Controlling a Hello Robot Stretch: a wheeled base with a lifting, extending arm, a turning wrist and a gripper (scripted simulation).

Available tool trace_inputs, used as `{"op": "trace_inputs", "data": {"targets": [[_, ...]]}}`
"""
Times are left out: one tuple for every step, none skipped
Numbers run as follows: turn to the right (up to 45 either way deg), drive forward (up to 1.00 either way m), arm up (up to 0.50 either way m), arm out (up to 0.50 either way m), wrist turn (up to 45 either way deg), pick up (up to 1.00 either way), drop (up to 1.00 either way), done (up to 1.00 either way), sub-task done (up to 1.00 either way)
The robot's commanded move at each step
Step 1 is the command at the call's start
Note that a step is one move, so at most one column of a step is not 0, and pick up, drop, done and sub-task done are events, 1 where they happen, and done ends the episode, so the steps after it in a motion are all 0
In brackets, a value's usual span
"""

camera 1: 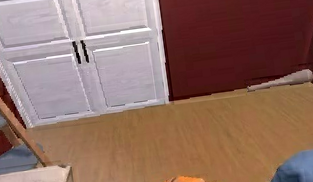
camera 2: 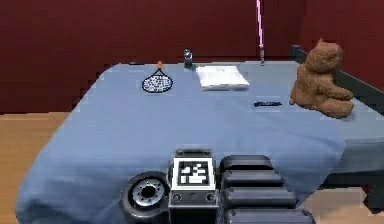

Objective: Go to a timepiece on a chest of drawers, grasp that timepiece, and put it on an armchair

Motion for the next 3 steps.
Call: {"op": "trace_inputs", "data": {"targets": [[3.0,0.00,0.00,0.00,0.0,0.00,0.00,0.00,0.00],[-45.0,0.00,0.00,0.00,0.0,0.00,0.00,0.00,0.00],[-45.0,0.00,0.00,0.00,0.0,0.00,0.00,0.00,0.00]]}}
